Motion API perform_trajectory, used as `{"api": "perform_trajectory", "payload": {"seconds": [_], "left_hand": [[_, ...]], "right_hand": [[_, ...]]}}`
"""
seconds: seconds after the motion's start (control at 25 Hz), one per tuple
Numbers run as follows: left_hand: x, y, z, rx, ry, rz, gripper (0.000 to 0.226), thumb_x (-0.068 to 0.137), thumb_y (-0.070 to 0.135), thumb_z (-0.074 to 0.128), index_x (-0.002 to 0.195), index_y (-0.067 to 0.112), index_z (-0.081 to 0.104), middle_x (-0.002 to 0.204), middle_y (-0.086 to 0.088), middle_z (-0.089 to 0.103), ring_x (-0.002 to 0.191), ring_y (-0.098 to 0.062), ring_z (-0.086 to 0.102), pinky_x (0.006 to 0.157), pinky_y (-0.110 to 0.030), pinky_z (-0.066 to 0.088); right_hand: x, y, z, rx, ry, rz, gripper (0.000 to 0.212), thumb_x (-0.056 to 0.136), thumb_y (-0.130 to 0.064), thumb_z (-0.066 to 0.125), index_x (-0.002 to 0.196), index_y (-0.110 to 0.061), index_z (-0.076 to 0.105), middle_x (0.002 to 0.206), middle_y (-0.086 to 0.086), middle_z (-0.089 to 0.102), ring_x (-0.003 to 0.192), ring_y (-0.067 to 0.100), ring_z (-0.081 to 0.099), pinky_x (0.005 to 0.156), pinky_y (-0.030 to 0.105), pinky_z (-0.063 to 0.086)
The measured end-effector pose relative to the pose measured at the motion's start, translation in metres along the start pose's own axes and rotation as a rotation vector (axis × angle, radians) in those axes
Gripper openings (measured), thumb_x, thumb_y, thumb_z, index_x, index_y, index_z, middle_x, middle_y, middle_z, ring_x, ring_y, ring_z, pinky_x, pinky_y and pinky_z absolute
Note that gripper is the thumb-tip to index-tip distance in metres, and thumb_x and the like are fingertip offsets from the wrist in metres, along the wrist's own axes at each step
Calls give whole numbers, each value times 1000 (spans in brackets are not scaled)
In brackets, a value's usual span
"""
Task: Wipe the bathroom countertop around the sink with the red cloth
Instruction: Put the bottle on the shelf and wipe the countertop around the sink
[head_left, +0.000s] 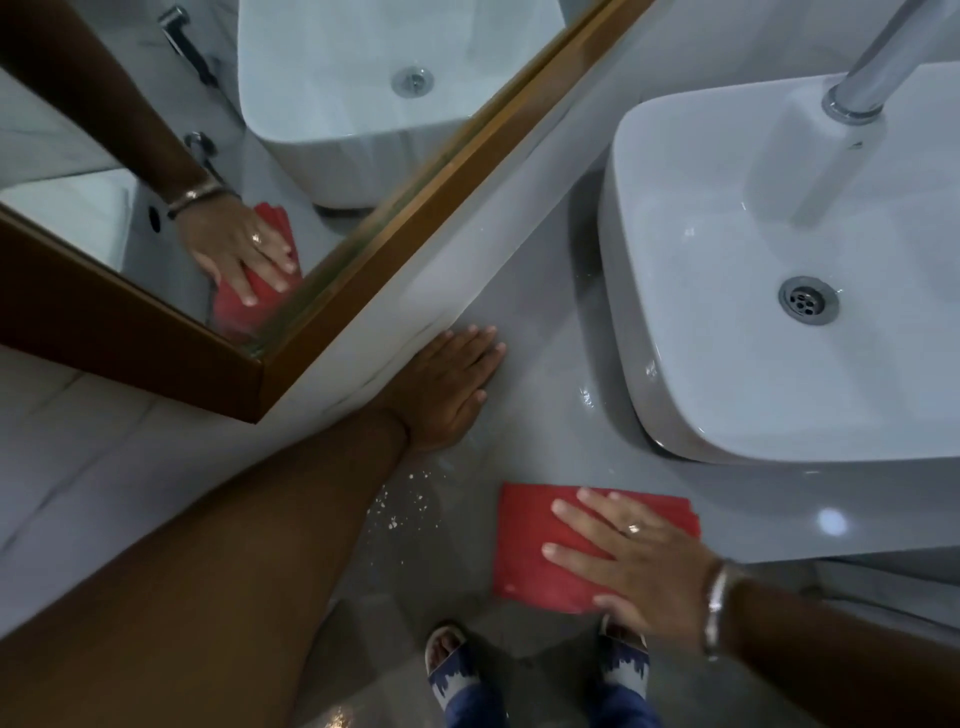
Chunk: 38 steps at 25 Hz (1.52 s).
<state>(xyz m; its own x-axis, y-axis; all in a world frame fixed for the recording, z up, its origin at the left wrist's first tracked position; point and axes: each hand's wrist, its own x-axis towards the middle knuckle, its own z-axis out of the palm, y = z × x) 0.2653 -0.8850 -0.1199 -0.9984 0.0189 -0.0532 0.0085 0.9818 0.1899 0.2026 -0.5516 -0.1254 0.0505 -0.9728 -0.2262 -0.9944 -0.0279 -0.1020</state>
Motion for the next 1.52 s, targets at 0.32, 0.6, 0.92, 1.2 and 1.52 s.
{"api": "perform_trajectory", "payload": {"seconds": [0.32, 0.6, 0.92, 1.2, 1.52], "left_hand": [[0, -6, 8, 56, 12, 66, 60, 93, 42, 43, 148, 20, 40, 157, -19, 33, 145, -38, 30, 117, -51, 25], [1, -7, 14, 140, -15, 68, 57, 98, 43, 37, 151, 22, 36, 158, -19, 33, 144, -38, 30, 115, -52, 26], [-14, 1, 6, 87, -62, -30, 56, 98, 40, 38, 151, 21, 35, 160, -18, 29, 146, -39, 26, 116, -52, 24], [-140, 40, -58, 215, -207, -240, 60, 100, 34, 39, 154, 16, 21, 163, -14, 21, 150, -35, 15, 119, -49, 16], [-213, 43, -188, 692, -93, -112, 50, 99, 21, 35, 145, 2, 40, 150, -23, 43, 140, -38, 39, 117, -48, 23]], "right_hand": [[36, -37, -7, 230, 123, 515, 72, 80, -54, 51, 148, -35, 33, 160, 9, 24, 144, 35, 26, 113, 53, 22], [-33, 32, -12, 166, 99, 554, 73, 84, -49, 47, 151, -36, 21, 157, 9, 31, 135, 37, 40, 110, 49, 26], [-15, 24, 1, -35, 87, 90, 72, 81, -58, 46, 148, -33, 33, 155, 10, 32, 138, 33, 37, 107, 51, 36], [16, -23, -26, 238, 20, 682, 67, 89, -48, 31, 148, -18, 37, 153, 22, 35, 137, 46, 34, 109, 56, 30], [84, -5, -30, 214, 9, 670, 69, 91, -52, 21, 154, -23, 19, 161, 17, 17, 145, 40, 17, 115, 54, 21]]}}
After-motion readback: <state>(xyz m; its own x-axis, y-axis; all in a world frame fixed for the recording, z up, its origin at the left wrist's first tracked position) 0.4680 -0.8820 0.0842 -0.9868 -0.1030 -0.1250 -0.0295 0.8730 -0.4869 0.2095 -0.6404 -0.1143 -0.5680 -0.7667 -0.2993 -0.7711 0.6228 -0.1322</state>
